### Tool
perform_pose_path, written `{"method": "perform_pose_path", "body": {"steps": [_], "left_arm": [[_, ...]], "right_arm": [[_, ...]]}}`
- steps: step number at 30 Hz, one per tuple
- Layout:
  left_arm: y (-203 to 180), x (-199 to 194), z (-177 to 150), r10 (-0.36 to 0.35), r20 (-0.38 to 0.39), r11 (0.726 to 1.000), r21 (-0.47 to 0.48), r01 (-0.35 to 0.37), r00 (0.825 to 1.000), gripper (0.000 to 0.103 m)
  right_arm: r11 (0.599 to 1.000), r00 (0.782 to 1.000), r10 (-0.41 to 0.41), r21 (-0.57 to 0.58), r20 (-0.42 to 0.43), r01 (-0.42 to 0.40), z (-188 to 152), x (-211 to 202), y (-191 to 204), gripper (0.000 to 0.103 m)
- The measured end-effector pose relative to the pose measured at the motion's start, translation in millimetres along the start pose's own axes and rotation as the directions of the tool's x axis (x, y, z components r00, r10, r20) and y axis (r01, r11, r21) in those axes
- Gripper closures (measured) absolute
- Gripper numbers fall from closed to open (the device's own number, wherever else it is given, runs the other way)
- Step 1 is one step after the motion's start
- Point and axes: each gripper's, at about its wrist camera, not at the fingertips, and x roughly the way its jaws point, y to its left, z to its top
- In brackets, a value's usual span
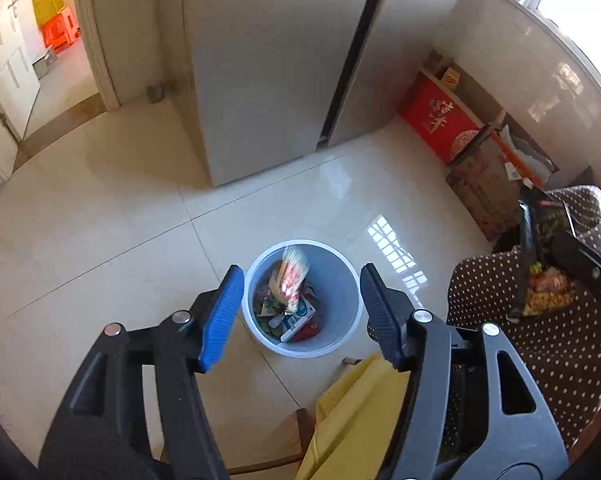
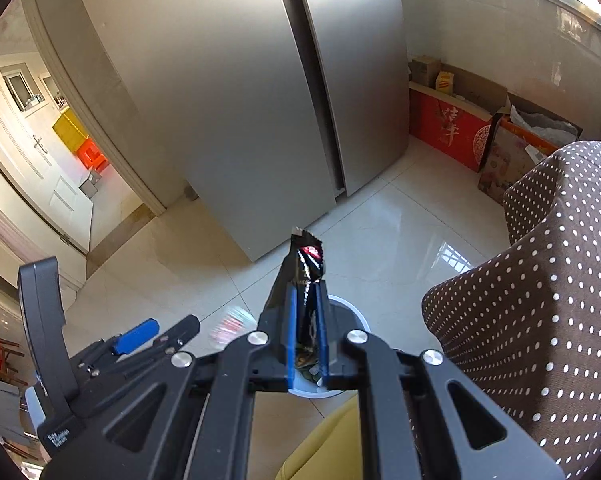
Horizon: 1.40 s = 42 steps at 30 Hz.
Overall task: Collect trash
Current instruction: 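Open both tools to drop the cup and wrapper into the wastebasket, then move both tools back over the table toward the toothpaste tube and packet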
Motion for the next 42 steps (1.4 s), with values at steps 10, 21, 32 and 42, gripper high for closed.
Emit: {"method": "perform_pose_path", "body": {"steps": [10, 21, 32, 42], "left_arm": [[15.8, -7.3, -5.9, 0.04, 0.005, 0.999, -0.033, -0.04, 0.999, 0.043], [27.7, -27.6, -14.2, 0.062, 0.03, 0.997, -0.037, -0.061, 0.998, 0.043], [-7.1, -55.8, -13.0, -0.003, 0.093, 0.999, 0.045, -0.001, 0.996, 0.042], [-108.7, -82.3, -7.7, -0.166, 0.123, 0.963, 0.233, 0.134, 0.978, 0.032]], "right_arm": [[1.0, 0.998, 0.014, -0.016, -0.059, -0.015, -1.6, 18.1, 12.4, 0.094], [0.997, 0.998, -0.063, -0.038, -0.018, 0.062, 1.3, 22.5, 25.8, 0.034], [0.998, 0.998, -0.061, -0.005, 0.034, 0.061, -3.4, -25.4, -1.8, 0.034], [0.979, 0.974, -0.179, 0.127, 0.138, 0.162, 1.2, -99.0, -93.5, 0.027]]}}
